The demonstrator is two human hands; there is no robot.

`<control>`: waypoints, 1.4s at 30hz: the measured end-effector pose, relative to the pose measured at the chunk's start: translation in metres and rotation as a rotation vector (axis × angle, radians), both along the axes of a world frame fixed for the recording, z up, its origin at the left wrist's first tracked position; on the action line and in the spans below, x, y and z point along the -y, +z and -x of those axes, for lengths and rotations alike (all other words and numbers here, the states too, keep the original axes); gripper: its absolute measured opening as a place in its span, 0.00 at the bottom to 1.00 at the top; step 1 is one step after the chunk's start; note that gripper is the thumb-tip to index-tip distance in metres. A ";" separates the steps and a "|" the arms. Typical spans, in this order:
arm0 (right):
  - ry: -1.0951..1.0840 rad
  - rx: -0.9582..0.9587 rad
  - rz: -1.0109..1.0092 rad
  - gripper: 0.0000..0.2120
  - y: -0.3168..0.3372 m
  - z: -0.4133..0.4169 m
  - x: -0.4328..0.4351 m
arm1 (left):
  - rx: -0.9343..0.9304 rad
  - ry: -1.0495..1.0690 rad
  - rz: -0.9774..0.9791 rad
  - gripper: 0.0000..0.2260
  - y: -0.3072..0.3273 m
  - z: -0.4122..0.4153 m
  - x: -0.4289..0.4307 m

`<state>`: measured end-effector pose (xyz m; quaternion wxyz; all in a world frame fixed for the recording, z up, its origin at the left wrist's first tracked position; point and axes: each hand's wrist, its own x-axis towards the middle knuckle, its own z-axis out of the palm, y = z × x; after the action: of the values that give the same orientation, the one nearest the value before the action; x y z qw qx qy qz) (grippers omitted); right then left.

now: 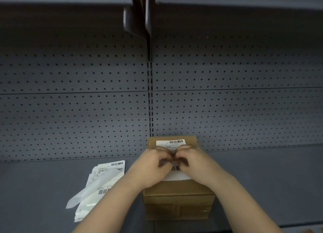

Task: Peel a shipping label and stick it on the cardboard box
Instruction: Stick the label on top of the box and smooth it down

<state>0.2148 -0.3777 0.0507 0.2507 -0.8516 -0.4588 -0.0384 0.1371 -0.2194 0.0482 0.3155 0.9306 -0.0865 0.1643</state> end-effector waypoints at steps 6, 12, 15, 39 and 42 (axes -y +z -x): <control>-0.031 -0.079 -0.096 0.07 -0.006 -0.013 0.027 | 0.052 0.044 0.000 0.11 -0.013 0.007 -0.025; -0.101 -0.086 -0.156 0.06 -0.013 -0.021 0.045 | 0.105 0.112 0.108 0.12 -0.026 0.012 -0.037; -0.096 -0.078 -0.123 0.05 -0.008 -0.021 0.043 | 0.112 0.106 0.075 0.12 -0.024 0.011 -0.038; -0.081 -0.092 -0.169 0.09 -0.019 -0.052 0.038 | 0.144 0.120 0.039 0.14 -0.034 -0.016 -0.058; -0.085 -0.093 -0.166 0.09 -0.019 -0.054 0.038 | 0.157 0.140 0.043 0.15 -0.036 -0.013 -0.058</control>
<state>0.2688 -0.4152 0.0321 0.3394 -0.8476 -0.4052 -0.0474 0.1502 -0.1614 0.0126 0.3155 0.9115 -0.0423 0.2603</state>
